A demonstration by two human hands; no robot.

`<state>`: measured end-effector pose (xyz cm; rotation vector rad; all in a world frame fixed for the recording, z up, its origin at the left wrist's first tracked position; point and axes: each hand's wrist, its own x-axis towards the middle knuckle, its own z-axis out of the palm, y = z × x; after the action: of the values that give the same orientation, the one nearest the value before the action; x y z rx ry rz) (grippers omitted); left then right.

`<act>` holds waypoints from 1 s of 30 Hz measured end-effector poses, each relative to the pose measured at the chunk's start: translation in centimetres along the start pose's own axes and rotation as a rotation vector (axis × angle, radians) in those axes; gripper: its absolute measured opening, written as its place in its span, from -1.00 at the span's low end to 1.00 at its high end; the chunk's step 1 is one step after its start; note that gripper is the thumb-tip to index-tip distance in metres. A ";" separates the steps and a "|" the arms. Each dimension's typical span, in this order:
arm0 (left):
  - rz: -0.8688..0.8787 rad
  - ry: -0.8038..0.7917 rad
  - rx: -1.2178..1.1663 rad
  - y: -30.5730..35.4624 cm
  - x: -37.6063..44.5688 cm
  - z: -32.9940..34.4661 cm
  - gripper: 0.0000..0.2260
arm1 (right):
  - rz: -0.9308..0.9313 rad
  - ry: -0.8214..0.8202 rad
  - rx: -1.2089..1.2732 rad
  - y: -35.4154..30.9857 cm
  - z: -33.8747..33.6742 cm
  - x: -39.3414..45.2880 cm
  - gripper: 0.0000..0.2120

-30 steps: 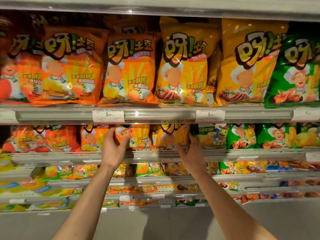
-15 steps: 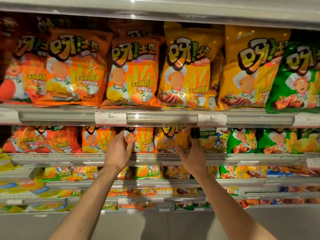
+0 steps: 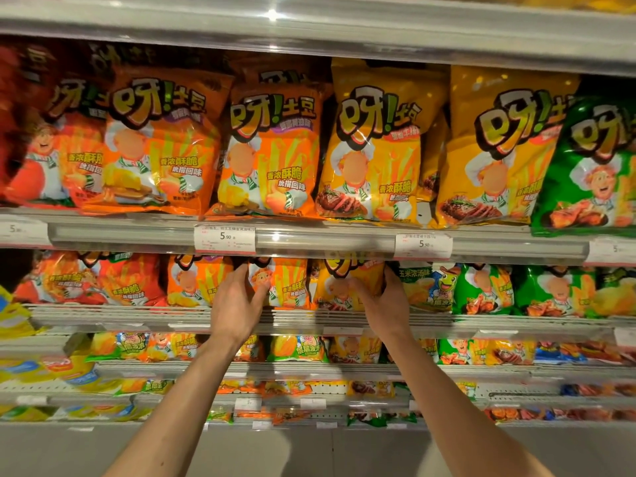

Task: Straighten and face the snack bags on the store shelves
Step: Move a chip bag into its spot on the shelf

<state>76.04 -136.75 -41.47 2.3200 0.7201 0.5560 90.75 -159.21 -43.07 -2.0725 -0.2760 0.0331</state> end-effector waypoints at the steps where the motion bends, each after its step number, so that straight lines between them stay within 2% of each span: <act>1: -0.011 -0.005 -0.011 0.0 0.0 0.0 -0.59 | 0.004 0.002 0.033 0.0 0.1 0.0 -0.41; 5: -0.040 -0.009 -0.016 0.0 0.0 -0.1 -0.49 | 0.003 0.006 0.115 0.1 0.0 0.0 -0.51; 12: -0.043 -0.042 -0.028 -0.4 0.3 -0.4 -0.48 | -0.020 0.020 0.190 -0.5 -0.9 0.9 -0.57; 18: -0.044 0.010 -0.002 -0.6 0.3 -0.1 -0.50 | 0.008 0.037 0.262 -0.2 -1.4 1.0 -0.65; 21: -0.054 0.002 0.006 -0.4 0.3 0.3 -0.52 | -0.010 0.039 0.275 -0.8 -1.3 0.9 -0.60; 25: -0.057 -0.035 0.005 -0.3 0.4 0.6 -0.51 | 0.056 0.056 0.315 -1.6 -1.1 1.0 -0.55; 28: -0.061 -0.050 -0.006 -0.4 0.5 0.6 -0.49 | 0.125 -0.033 0.279 -1.7 -1.0 0.8 -0.59; 30: -0.062 -0.055 -0.031 -0.4 0.5 0.5 -0.48 | 0.106 -0.086 0.267 -1.3 -0.6 -0.1 -0.65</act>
<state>76.55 -136.43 -41.95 2.2669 0.7492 0.4708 90.53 -159.12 -41.67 -1.8202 -0.2021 0.2127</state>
